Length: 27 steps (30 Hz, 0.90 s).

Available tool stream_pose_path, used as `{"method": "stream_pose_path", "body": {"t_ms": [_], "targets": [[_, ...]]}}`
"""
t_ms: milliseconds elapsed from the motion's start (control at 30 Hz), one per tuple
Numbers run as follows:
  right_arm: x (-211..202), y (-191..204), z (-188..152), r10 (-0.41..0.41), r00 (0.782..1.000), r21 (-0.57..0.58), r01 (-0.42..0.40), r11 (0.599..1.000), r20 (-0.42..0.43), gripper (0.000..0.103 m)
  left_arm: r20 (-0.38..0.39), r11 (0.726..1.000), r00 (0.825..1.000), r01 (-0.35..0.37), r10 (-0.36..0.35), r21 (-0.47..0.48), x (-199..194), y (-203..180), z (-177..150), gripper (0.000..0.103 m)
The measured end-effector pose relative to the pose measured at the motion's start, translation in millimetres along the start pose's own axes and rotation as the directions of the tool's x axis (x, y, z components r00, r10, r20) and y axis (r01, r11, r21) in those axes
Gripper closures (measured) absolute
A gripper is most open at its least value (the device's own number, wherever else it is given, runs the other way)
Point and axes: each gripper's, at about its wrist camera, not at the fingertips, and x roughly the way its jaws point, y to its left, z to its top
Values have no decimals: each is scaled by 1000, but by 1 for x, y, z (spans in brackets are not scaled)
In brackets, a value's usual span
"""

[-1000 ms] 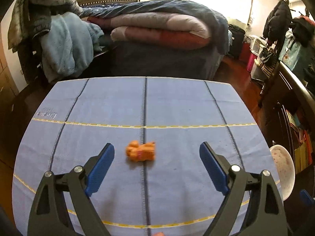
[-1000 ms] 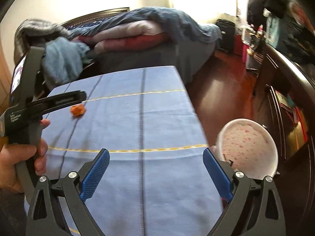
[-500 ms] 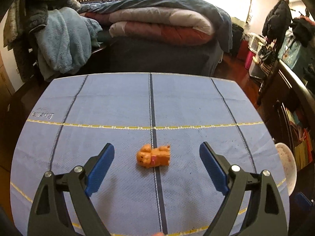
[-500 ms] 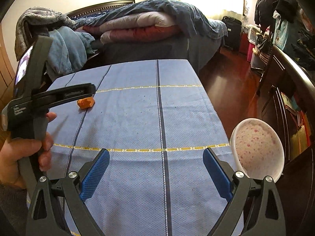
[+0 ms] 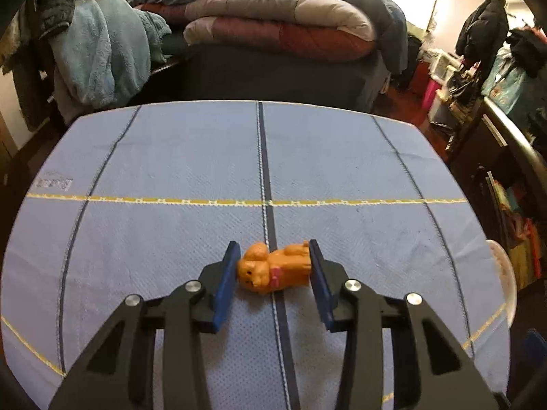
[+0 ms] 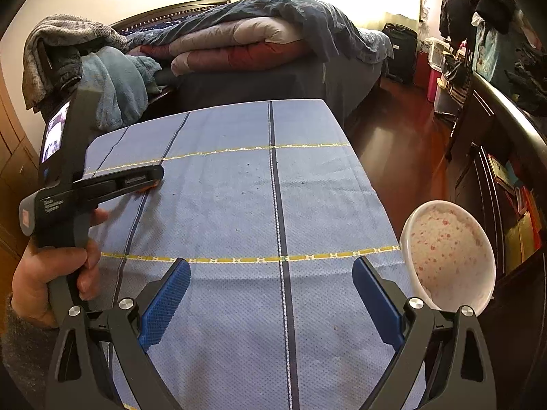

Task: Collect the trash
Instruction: 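Grasp the orange toy figure with the left tool, then carry the orange figure to the wastebasket and open the left tool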

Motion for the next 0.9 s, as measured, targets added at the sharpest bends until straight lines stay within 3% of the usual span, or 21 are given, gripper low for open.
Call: {"method": "stream_pose_path", "body": {"t_ms": [233,500,700,900], "targets": [[-5,-16,-10,27,1000,51,-28,998,5,8,43,996,995,88,-90,32,-36,-9,-2,63],[-16,-44,-31,41,999,128,-42,991,14,8,89,966,979,161,-181,201,-75,-88,1,62],[-37,-70,-57,-14,999,195,5,981,44,8,42,898,954,263,-296,352,-82,-172,-1,62],[-44,-67,-73,-61,996,162,48,986,71,8,-50,797,924,355,-380,488,-73,-255,-11,62]]}}
